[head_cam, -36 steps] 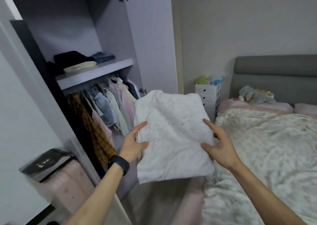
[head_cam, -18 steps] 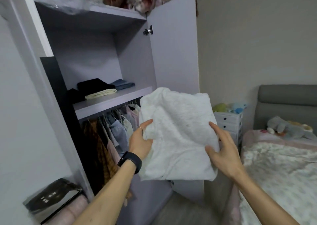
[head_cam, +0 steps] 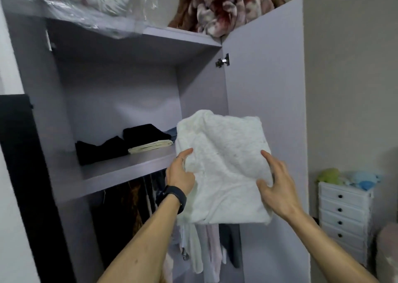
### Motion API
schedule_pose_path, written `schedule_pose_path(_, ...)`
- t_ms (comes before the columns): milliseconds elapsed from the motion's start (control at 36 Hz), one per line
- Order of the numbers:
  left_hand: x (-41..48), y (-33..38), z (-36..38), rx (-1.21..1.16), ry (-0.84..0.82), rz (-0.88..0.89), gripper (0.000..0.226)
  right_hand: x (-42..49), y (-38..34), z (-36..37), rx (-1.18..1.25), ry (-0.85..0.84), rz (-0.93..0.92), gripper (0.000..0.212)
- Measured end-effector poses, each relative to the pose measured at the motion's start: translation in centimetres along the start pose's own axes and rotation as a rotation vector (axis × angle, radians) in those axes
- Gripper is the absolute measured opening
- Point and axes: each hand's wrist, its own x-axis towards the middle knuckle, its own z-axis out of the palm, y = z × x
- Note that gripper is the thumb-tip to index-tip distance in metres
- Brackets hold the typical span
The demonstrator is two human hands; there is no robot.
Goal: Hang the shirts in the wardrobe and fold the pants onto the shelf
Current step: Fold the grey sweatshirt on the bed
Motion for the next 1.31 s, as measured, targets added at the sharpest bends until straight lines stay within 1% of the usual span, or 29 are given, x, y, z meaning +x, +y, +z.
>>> schedule_pose_path(167,12.6,-2.9,-0.6,0.103,0.078,-0.004,0.078,13.7,2.2,8.6,0.051,-0.087,-0.107,0.078)
schedule_pose_path(278,20.8,-4.8,-3.0,0.190,0.175,-0.018,0.077,22.8,2.0,14.7,0.114,-0.188,-0.163,0.078)
schedule_pose_path(444,28.2,-7.4,-9.2,0.368,0.285,-0.090,0.071,30.3,-0.6,24.0,0.234,-0.354,-0.226,0.078)
schedule_pose_path(583,31.7,-8.7,-14.1,0.473,0.359,-0.148,0.067,33.2,-4.0,30.3,0.329,-0.419,-0.246,0.078)
schedule_pose_path(694,33.0,-10.4,-17.6,0.600,0.393,-0.242,0.068,34.4,-6.7,34.9,0.358,-0.499,-0.229,0.079)
schedule_pose_path(778,33.8,-11.9,-20.3,0.678,0.407,-0.329,0.063,34.6,-8.8,38.7,0.355,-0.563,-0.213,0.080)
schedule_pose_path(889,36.0,-13.7,-23.4,0.878,0.438,-0.425,0.050,34.7,-11.8,44.1,0.387,-0.662,-0.182,0.082)
schedule_pose_path(944,37.2,-15.0,-24.8,0.947,0.449,-0.478,0.049,34.9,-13.2,47.1,0.393,-0.694,-0.176,0.083)
schedule_pose_path(1028,38.6,-16.6,-26.2,1.022,0.444,-0.547,0.052,35.5,-14.6,50.6,0.407,-0.754,-0.157,0.083)
schedule_pose_path(1111,40.2,-17.9,-27.0,1.057,0.425,-0.579,0.047,36.7,-15.2,53.8,0.427,-0.802,-0.121,0.080)
schedule_pose_path(1222,42.4,-19.6,-27.9,1.058,0.337,-0.623,0.048,37.4,-14.6,58.0,0.405,-0.852,-0.069,0.076)
schedule_pose_path(1306,42.9,-21.6,-28.1,1.035,0.263,-0.674,0.046,37.4,-13.7,60.7,0.363,-0.937,-0.027,0.079)
